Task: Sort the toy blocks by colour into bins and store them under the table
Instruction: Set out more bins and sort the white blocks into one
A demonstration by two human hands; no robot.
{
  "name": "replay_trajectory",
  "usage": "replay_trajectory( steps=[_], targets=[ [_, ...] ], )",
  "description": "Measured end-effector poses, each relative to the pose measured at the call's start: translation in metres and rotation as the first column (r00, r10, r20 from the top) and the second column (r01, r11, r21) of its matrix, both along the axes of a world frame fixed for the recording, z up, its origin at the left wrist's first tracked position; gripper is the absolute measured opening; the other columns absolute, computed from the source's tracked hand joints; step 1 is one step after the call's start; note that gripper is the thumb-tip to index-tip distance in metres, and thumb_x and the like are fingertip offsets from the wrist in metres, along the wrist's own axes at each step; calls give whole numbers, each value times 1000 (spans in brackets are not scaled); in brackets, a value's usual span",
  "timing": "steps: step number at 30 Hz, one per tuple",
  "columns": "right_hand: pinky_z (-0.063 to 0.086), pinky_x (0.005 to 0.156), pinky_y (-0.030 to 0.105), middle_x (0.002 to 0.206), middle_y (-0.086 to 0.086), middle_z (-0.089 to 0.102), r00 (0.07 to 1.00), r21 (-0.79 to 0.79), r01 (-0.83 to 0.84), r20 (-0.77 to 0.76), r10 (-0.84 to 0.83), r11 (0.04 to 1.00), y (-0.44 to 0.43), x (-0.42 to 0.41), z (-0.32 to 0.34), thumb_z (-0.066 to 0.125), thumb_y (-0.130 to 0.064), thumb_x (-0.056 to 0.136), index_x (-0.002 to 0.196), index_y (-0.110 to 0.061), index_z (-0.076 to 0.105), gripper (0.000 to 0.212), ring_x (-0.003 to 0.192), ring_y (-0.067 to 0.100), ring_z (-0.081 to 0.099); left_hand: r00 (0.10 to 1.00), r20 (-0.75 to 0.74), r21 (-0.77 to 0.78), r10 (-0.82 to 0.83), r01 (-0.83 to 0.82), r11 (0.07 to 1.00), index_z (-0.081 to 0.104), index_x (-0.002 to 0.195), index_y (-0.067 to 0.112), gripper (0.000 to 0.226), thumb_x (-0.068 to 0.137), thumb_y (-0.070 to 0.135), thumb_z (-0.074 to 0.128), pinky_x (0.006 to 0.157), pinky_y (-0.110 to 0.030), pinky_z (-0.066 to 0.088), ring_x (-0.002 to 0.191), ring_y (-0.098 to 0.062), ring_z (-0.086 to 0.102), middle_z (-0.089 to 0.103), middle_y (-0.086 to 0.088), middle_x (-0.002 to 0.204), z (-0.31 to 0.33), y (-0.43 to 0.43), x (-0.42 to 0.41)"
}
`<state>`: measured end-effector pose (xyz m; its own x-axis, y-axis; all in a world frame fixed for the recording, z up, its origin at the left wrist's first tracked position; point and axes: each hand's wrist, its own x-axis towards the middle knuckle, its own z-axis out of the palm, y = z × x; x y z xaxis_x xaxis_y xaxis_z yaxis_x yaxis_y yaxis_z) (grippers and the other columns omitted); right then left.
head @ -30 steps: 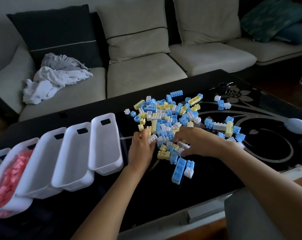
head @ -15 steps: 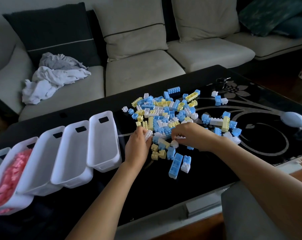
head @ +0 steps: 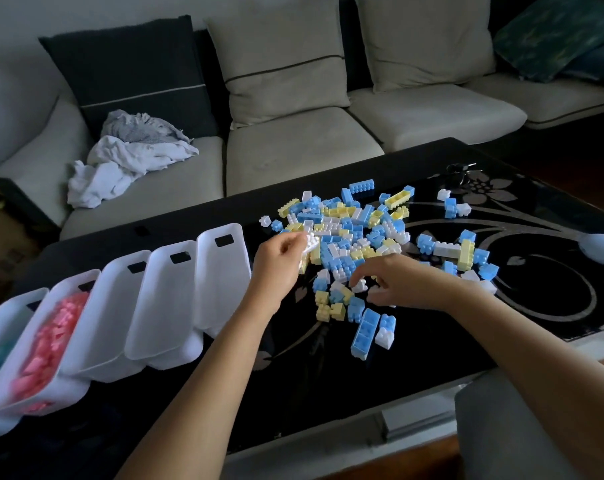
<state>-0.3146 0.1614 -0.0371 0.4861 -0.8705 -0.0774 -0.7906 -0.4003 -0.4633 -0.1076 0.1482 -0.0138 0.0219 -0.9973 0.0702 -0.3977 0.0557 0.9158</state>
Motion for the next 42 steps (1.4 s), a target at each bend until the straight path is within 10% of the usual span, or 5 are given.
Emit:
replay_trajectory(
  steps=[4,11,16,26,42],
  targets=[
    [49,80,30,101,0,65,987,-112,5,-159,-23,994,-12,12,-10,53,-20,92,101,-17,67,17,93,18,60,679,-711,418,182,200,886,60,97,7,15,95,18,49,39,-16,34,54,-10,47,52,-6,75,21,3,14],
    [46,56,11,88,-13,64,796,43,331,524,-303,943,-16,24,22,61,-20,90,94,-24,66,8,67,4,58,317,-923,335,216,394,856,57,86,5,26,98,18,37,35,-15,36,49,-9,49,53,-3,63,36,16,64],
    [42,39,11,95,13,63,198,726,-210,687,-699,655,-26,91,56,52,-14,94,101,-6,63,15,50,7,52,632,-716,239,297,-179,954,58,79,11,21,95,15,45,35,-13,28,45,-8,43,53,0,61,45,18,131],
    [55,76,44,139,20,43,316,801,-515,510,-800,307,-32,287,71,39,-19,101,128,7,45,37,129,33,45,796,223,168,564,-601,782,57,109,3,22,92,12,48,58,-32,41,68,-26,56,61,-15,79,5,22,249],
    [53,86,33,98,18,61,556,711,-469,699,-451,524,-38,274,93,44,-15,98,101,1,59,22,91,29,63,832,42,-36,553,-552,833,63,109,18,29,95,34,43,94,-39,46,101,-20,57,62,-3,111,34,51,213]
  ],
)
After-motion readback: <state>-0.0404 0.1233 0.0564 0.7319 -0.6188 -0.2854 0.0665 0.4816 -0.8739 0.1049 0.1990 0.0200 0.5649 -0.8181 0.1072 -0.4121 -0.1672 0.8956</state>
